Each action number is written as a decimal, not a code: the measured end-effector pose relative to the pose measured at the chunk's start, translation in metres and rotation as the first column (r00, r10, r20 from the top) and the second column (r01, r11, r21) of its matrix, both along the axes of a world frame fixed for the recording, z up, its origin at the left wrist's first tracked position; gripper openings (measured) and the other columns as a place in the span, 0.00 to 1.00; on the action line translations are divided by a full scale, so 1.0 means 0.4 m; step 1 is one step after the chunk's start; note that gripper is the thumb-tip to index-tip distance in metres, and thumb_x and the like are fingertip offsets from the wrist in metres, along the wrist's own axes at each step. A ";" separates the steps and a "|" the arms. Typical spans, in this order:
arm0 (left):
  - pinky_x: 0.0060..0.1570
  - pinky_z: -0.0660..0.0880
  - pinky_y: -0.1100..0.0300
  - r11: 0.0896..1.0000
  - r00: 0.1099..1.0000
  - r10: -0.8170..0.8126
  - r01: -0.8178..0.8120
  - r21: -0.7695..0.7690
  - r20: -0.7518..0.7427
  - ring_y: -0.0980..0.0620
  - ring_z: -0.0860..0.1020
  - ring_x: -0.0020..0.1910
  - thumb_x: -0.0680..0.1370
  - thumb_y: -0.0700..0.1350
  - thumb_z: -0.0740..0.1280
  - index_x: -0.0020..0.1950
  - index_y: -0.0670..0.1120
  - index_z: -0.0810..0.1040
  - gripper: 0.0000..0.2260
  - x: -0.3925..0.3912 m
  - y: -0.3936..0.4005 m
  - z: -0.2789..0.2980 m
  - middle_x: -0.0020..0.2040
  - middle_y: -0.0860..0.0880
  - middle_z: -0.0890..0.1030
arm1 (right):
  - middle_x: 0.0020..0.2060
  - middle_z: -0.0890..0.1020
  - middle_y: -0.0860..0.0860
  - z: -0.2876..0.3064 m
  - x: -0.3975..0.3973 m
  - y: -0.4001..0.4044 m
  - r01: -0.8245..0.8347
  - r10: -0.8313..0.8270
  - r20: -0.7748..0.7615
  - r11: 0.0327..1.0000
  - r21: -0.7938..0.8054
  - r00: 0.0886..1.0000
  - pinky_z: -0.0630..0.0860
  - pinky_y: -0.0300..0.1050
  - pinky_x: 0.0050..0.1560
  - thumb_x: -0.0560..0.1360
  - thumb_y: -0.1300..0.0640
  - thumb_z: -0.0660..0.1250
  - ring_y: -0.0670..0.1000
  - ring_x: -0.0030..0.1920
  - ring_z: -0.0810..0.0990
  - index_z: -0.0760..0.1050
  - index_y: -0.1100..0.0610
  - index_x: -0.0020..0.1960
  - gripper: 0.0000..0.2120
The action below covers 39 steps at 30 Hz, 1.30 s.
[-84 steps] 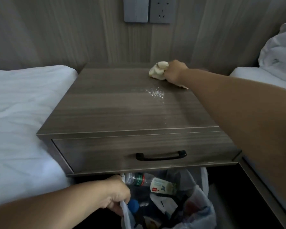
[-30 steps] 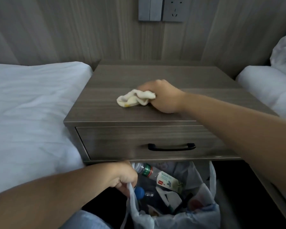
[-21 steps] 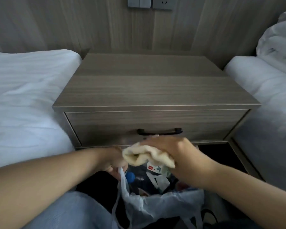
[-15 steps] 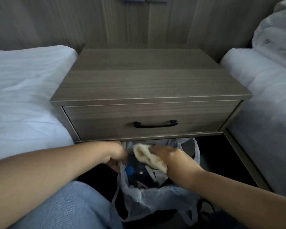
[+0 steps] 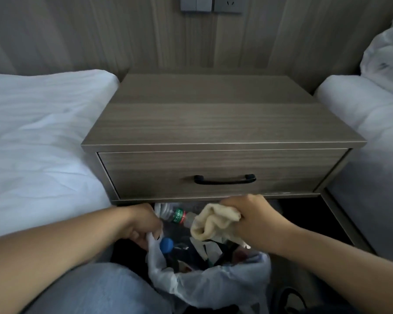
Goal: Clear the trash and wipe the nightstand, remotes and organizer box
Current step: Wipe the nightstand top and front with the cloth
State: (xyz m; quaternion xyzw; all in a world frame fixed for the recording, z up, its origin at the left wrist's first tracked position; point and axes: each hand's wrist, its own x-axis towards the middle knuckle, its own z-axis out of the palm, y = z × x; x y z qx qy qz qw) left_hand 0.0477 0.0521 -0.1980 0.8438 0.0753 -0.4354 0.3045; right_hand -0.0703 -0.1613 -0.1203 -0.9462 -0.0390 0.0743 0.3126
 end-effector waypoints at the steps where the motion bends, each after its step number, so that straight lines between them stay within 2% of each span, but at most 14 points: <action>1: 0.37 0.81 0.56 1.000 1.000 0.008 -0.008 0.004 0.009 0.45 0.80 0.36 0.73 0.29 0.64 0.42 0.37 0.77 0.05 -0.002 0.011 0.001 0.39 0.38 0.79 | 0.41 0.83 0.51 0.036 0.018 -0.003 0.049 -0.049 -0.018 0.999 -0.003 0.999 0.73 0.39 0.38 0.72 0.68 0.60 0.50 0.43 0.80 0.79 0.56 0.43 0.12; 4: 0.28 0.79 0.60 0.999 0.998 0.048 -0.049 0.014 0.033 0.49 0.78 0.27 0.75 0.29 0.64 0.40 0.37 0.74 0.06 -0.020 0.027 0.011 0.34 0.41 0.74 | 0.39 0.84 0.56 0.184 0.094 -0.003 0.171 -0.174 0.036 0.982 0.076 0.984 0.77 0.47 0.37 0.73 0.65 0.63 0.53 0.39 0.81 0.81 0.61 0.44 0.08; 8: 0.25 0.78 0.60 0.997 0.997 0.077 -0.077 0.021 0.032 0.48 0.76 0.29 0.75 0.28 0.62 0.40 0.37 0.74 0.07 -0.021 0.035 0.012 0.33 0.41 0.73 | 0.34 0.81 0.50 0.354 0.241 0.034 0.253 -0.302 0.285 0.947 0.195 0.910 0.72 0.41 0.30 0.74 0.60 0.61 0.49 0.35 0.79 0.78 0.57 0.43 0.07; 11: 0.27 0.80 0.57 0.997 0.996 0.081 -0.080 -0.014 0.045 0.46 0.79 0.27 0.73 0.28 0.63 0.47 0.34 0.77 0.06 -0.013 0.027 -0.001 0.33 0.39 0.77 | 0.34 0.74 0.49 0.376 0.421 0.075 0.310 -0.300 0.398 0.950 0.041 0.867 0.69 0.42 0.33 0.78 0.61 0.55 0.51 0.38 0.75 0.72 0.58 0.43 0.08; 15: 0.28 0.80 0.55 0.994 0.991 0.103 -0.100 -0.036 0.086 0.46 0.79 0.24 0.72 0.28 0.65 0.53 0.32 0.78 0.11 0.000 0.031 -0.023 0.34 0.38 0.79 | 0.38 0.76 0.54 0.307 0.606 0.112 0.280 -0.203 0.273 0.918 -0.282 0.940 0.73 0.43 0.41 0.79 0.54 0.60 0.58 0.50 0.80 0.75 0.59 0.48 0.09; 17: 0.27 0.79 0.56 0.993 0.990 0.115 -0.113 -0.029 0.084 0.46 0.79 0.24 0.71 0.27 0.65 0.51 0.33 0.78 0.11 0.001 0.031 -0.028 0.34 0.38 0.79 | 0.53 0.78 0.59 0.259 0.641 0.122 0.159 -0.087 0.171 0.867 -0.473 0.981 0.75 0.50 0.55 0.79 0.52 0.59 0.62 0.57 0.78 0.75 0.56 0.62 0.14; 19: 0.25 0.78 0.57 0.993 0.990 0.117 -0.116 -0.022 0.076 0.47 0.79 0.23 0.70 0.28 0.65 0.51 0.33 0.78 0.10 0.004 0.030 -0.031 0.35 0.39 0.78 | 0.63 0.75 0.57 0.230 0.653 0.139 0.079 -0.005 0.140 0.843 -0.532 0.990 0.70 0.60 0.64 0.78 0.52 0.56 0.63 0.63 0.73 0.75 0.49 0.61 0.15; 21: 0.25 0.78 0.58 0.994 0.991 0.109 -0.108 -0.024 0.074 0.48 0.79 0.22 0.71 0.28 0.65 0.50 0.34 0.78 0.09 0.010 0.028 -0.033 0.34 0.40 0.78 | 0.62 0.77 0.53 0.227 0.635 0.163 -0.011 0.103 0.160 0.870 -0.492 0.982 0.70 0.56 0.64 0.78 0.54 0.56 0.59 0.62 0.74 0.76 0.49 0.55 0.12; 23: 0.25 0.79 0.57 0.995 0.992 0.103 -0.101 -0.027 0.077 0.47 0.78 0.23 0.71 0.28 0.65 0.48 0.34 0.77 0.08 0.015 0.023 -0.033 0.34 0.40 0.78 | 0.61 0.79 0.51 0.222 0.583 0.181 -0.144 0.252 0.181 0.876 -0.460 0.951 0.73 0.50 0.61 0.76 0.59 0.57 0.56 0.60 0.77 0.78 0.49 0.58 0.16; 28: 0.28 0.81 0.56 0.996 0.993 0.087 -0.086 -0.017 0.082 0.46 0.79 0.25 0.72 0.28 0.65 0.49 0.33 0.79 0.08 0.010 0.019 -0.027 0.33 0.39 0.78 | 0.61 0.81 0.47 0.175 0.350 0.117 -0.419 0.545 0.355 0.827 -0.374 0.759 0.74 0.50 0.61 0.75 0.66 0.64 0.51 0.61 0.78 0.78 0.50 0.65 0.21; 31: 0.23 0.77 0.59 0.997 0.994 0.083 -0.083 -0.007 0.067 0.47 0.78 0.25 0.72 0.28 0.64 0.46 0.33 0.78 0.05 0.009 0.017 -0.018 0.32 0.39 0.77 | 0.65 0.77 0.56 0.122 0.222 0.049 -0.412 0.559 0.477 0.826 -0.384 0.678 0.75 0.54 0.62 0.71 0.66 0.71 0.55 0.68 0.74 0.79 0.55 0.63 0.21; 34: 0.23 0.77 0.60 0.997 0.995 0.083 -0.082 -0.009 0.056 0.47 0.79 0.25 0.72 0.28 0.64 0.47 0.33 0.78 0.06 0.008 0.011 -0.014 0.33 0.39 0.77 | 0.68 0.74 0.58 0.094 0.134 0.016 -0.421 0.581 0.474 0.811 -0.405 0.661 0.73 0.57 0.64 0.73 0.68 0.69 0.57 0.72 0.68 0.78 0.58 0.64 0.21; 37: 0.25 0.78 0.59 0.997 0.994 0.076 -0.074 -0.027 0.074 0.46 0.80 0.26 0.71 0.28 0.64 0.52 0.31 0.79 0.11 0.007 0.009 -0.018 0.34 0.39 0.78 | 0.56 0.81 0.56 0.163 0.170 0.047 -0.467 0.519 0.544 0.850 -0.246 0.659 0.72 0.48 0.61 0.77 0.69 0.65 0.56 0.59 0.77 0.79 0.65 0.56 0.09; 39: 0.29 0.80 0.57 0.997 0.994 0.074 -0.072 -0.034 0.079 0.45 0.80 0.27 0.71 0.28 0.63 0.53 0.31 0.79 0.12 0.008 0.010 -0.018 0.35 0.39 0.78 | 0.47 0.80 0.53 0.219 0.274 0.088 -0.349 0.381 0.530 0.923 -0.164 0.758 0.74 0.52 0.55 0.75 0.70 0.61 0.53 0.49 0.78 0.78 0.64 0.50 0.09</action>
